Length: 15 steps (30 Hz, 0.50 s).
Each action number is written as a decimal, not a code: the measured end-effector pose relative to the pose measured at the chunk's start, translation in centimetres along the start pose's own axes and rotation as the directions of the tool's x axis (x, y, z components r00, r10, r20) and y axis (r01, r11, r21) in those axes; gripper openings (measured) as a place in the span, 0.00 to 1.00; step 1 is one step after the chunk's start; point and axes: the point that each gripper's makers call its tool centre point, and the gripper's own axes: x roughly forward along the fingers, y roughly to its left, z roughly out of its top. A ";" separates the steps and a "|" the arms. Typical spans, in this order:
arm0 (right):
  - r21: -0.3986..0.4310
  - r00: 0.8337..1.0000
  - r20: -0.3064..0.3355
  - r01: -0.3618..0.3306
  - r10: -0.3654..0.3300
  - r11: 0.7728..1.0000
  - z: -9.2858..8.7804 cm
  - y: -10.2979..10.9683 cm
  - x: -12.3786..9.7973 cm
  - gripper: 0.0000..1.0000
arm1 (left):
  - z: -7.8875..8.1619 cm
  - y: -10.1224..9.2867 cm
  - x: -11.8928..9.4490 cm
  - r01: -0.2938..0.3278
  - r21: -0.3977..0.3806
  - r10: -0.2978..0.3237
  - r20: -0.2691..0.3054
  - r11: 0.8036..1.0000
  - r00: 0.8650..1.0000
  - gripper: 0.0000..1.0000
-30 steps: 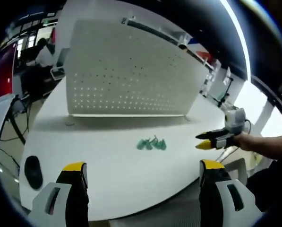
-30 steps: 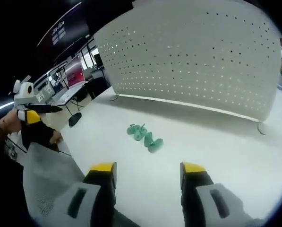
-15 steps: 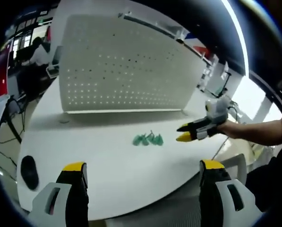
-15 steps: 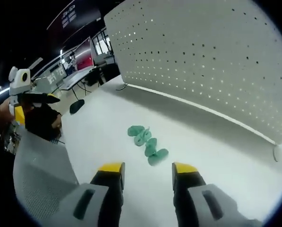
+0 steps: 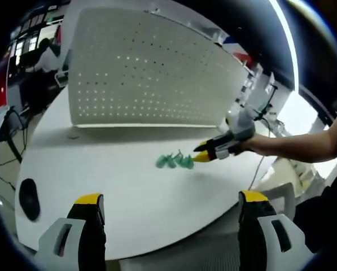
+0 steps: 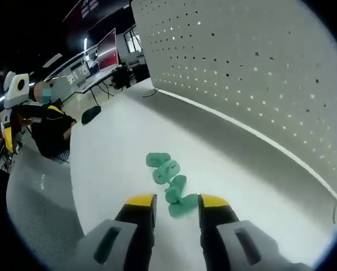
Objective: Insert the hook assembly into the mounting plate slot until the hook locks in place.
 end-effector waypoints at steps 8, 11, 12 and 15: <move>-0.092 0.998 -0.049 -0.042 0.038 0.995 -0.1 -0.2 1.6 0.17 | -0.5 0.5 0.0 -0.013 -0.022 0.013 -0.001 1.000 1.000 1.00; -0.124 0.997 -0.056 -0.062 0.055 0.990 0.2 0.0 2.0 0.16 | -0.8 0.7 -0.1 -0.020 -0.033 0.020 0.000 0.999 1.000 1.00; -0.132 0.996 -0.060 -0.069 0.061 0.989 0.3 0.1 2.1 0.16 | -0.9 0.7 -0.1 -0.023 -0.036 0.023 -0.002 0.999 1.000 1.00; -0.179 0.994 -0.073 -0.088 0.076 0.980 0.4 0.3 2.5 0.15 | -1.2 0.9 -0.1 -0.025 -0.040 0.025 -0.009 0.999 1.000 1.00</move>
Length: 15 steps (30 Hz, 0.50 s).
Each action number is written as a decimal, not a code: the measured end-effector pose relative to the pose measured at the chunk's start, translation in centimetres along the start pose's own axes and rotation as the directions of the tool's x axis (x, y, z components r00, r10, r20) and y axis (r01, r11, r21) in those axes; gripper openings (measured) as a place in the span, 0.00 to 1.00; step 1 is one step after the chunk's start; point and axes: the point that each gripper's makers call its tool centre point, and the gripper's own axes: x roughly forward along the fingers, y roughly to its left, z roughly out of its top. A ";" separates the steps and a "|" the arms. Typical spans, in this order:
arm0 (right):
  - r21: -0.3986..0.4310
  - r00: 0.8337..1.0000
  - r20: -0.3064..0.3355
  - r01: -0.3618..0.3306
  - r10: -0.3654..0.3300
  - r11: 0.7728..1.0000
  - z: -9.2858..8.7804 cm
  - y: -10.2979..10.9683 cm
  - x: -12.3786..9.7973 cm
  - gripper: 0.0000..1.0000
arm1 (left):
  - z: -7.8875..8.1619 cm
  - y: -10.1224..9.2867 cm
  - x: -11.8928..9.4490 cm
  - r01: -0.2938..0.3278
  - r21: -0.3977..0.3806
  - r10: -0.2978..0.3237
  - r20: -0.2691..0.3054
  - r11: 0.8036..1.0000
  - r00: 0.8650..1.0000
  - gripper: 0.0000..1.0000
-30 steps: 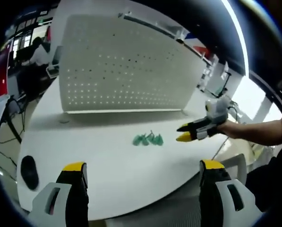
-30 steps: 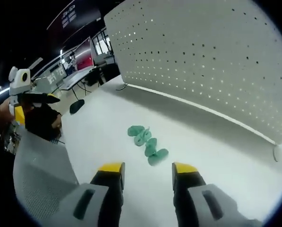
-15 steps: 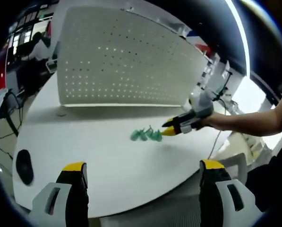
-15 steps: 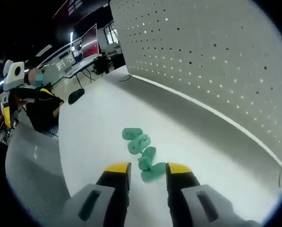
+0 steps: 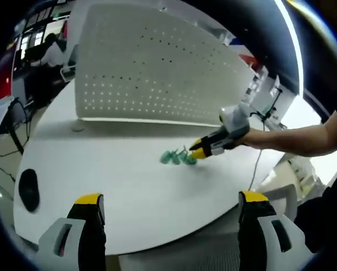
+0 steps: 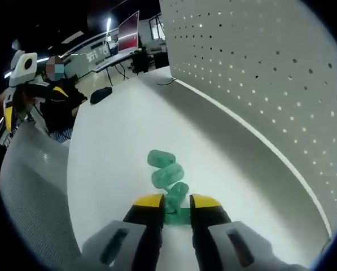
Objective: Insert the hook assembly into the mounting plate slot until the hook locks in place.
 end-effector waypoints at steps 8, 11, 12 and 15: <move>-0.071 0.999 -0.022 -0.034 0.032 0.997 0.3 0.3 0.2 0.09 | 0.8 0.1 -0.2 -0.007 -0.014 0.007 0.023 1.000 1.000 1.00; -0.067 0.999 -0.032 -0.037 0.035 0.997 0.1 0.3 0.1 0.08 | 0.9 0.2 -0.1 -0.008 -0.009 0.008 0.022 1.000 1.000 1.00; -0.070 0.999 -0.033 -0.039 0.037 0.997 0.1 0.4 0.0 0.08 | 0.9 0.2 -0.1 -0.008 -0.010 0.009 0.023 1.000 1.000 1.00; -0.086 0.998 -0.046 -0.040 0.036 0.995 -0.2 0.4 -0.1 0.08 | 0.9 0.3 -0.2 -0.008 -0.014 0.009 0.026 1.000 1.000 1.00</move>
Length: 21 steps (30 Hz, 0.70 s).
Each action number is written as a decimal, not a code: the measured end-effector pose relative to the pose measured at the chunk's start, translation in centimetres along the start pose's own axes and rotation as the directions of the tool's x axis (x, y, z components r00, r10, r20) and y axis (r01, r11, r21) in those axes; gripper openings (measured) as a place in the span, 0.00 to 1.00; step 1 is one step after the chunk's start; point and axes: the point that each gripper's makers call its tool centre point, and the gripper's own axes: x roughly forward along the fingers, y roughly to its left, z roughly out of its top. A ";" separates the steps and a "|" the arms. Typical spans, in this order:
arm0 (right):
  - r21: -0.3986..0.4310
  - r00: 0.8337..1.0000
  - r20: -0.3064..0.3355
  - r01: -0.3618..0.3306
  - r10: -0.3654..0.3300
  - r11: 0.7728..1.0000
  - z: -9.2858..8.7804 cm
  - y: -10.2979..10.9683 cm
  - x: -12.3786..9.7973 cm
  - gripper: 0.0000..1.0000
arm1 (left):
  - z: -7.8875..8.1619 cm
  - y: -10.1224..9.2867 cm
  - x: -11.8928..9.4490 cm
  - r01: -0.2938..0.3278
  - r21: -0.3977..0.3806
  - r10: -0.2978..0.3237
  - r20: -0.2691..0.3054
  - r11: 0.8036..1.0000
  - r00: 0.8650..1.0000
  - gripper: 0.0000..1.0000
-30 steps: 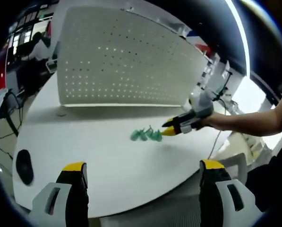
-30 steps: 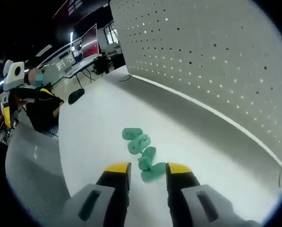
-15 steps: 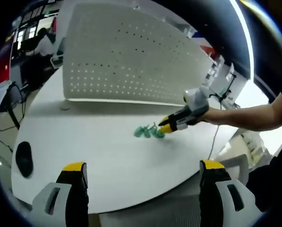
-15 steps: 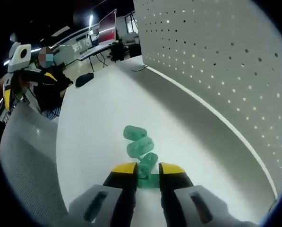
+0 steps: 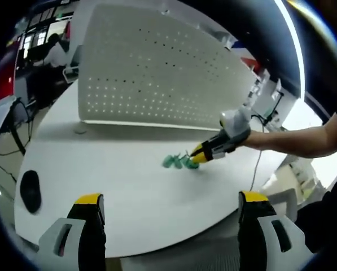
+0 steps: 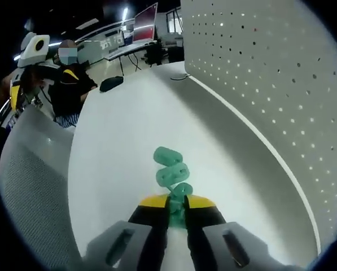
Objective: Insert the hook assembly into the mounting plate slot until the hook locks in place.
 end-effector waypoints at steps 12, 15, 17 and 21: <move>0.067 1.000 -0.022 0.014 -0.012 0.998 -0.5 0.2 -0.7 0.07 | 0.3 -0.1 -0.1 0.006 0.007 -0.006 0.011 1.000 1.000 0.99; 0.090 1.000 -0.022 0.017 -0.016 0.996 -0.6 0.4 -0.8 0.07 | 0.3 -0.2 -0.2 0.008 0.009 -0.008 0.013 1.000 1.000 0.98; 0.116 1.000 -0.026 0.019 -0.016 0.993 -0.7 0.6 -0.9 0.07 | 0.2 -0.3 -0.3 0.007 0.012 -0.007 0.011 1.000 1.000 0.98; 0.131 0.999 -0.029 0.023 -0.019 0.991 -0.9 0.9 -1.0 0.06 | 0.2 -0.3 -0.4 0.008 0.014 -0.009 0.012 1.000 1.000 0.98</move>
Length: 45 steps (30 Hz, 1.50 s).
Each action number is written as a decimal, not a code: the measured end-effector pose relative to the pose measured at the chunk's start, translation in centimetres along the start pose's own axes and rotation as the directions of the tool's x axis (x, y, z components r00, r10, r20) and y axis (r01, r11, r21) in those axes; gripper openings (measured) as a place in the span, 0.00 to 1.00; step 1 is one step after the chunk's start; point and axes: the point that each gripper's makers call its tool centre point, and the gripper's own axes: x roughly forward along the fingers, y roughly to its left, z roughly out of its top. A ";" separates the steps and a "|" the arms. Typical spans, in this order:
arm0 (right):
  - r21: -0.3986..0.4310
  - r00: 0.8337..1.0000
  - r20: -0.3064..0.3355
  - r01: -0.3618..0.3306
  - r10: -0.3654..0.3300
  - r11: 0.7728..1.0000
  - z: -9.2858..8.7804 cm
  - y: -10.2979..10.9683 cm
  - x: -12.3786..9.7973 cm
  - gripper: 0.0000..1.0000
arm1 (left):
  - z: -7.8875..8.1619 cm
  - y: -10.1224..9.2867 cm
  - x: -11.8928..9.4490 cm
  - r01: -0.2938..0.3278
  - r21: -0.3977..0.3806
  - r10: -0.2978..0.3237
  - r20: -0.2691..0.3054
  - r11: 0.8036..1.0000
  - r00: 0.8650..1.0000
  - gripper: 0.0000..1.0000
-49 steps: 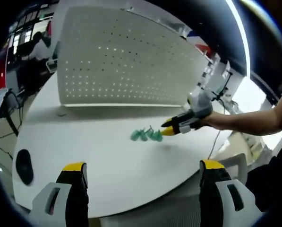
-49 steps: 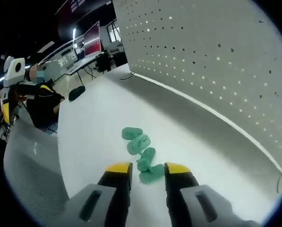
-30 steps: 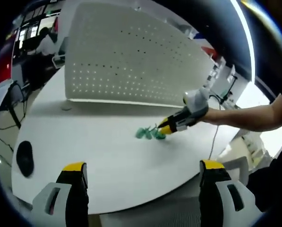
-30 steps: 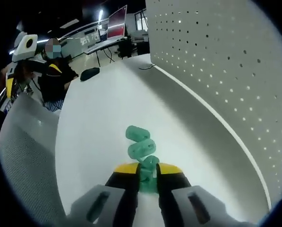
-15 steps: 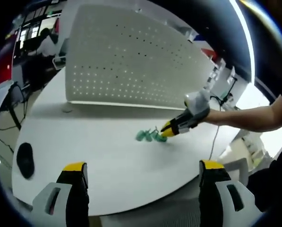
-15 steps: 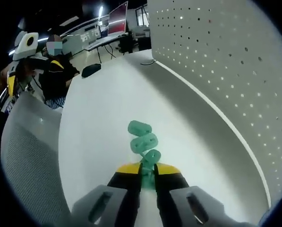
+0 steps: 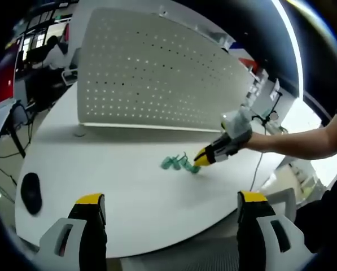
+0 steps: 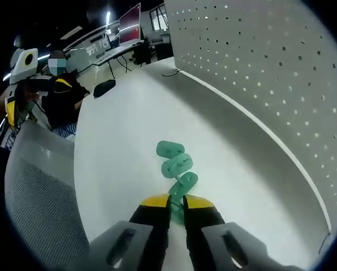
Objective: Insert the hook assembly into the mounting plate slot until the hook locks in place.
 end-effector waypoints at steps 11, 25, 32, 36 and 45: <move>-0.021 1.000 0.005 0.029 -0.029 0.999 -0.4 0.6 -0.4 0.00 | 0.2 -0.4 0.1 0.010 0.010 -0.010 0.009 1.000 1.000 0.98; 0.050 0.995 0.054 0.080 -0.082 0.996 -0.1 0.9 -1.5 0.00 | 0.9 -0.9 0.2 0.024 0.038 -0.024 0.007 0.999 1.000 0.99; 0.113 0.986 0.118 0.101 -0.115 0.988 1.4 0.5 -2.9 0.00 | 1.4 -1.2 0.4 0.027 0.047 -0.027 0.017 0.999 0.999 0.99; 0.159 0.974 0.177 0.114 -0.141 0.981 2.8 0.5 -3.9 0.00 | 1.6 -1.1 0.3 0.015 0.059 -0.017 0.022 0.998 1.000 1.00; 0.272 0.919 0.345 0.098 -0.192 0.957 7.2 2.7 -7.1 0.00 | 3.2 -1.3 0.5 0.009 0.062 -0.012 0.050 0.998 0.999 0.98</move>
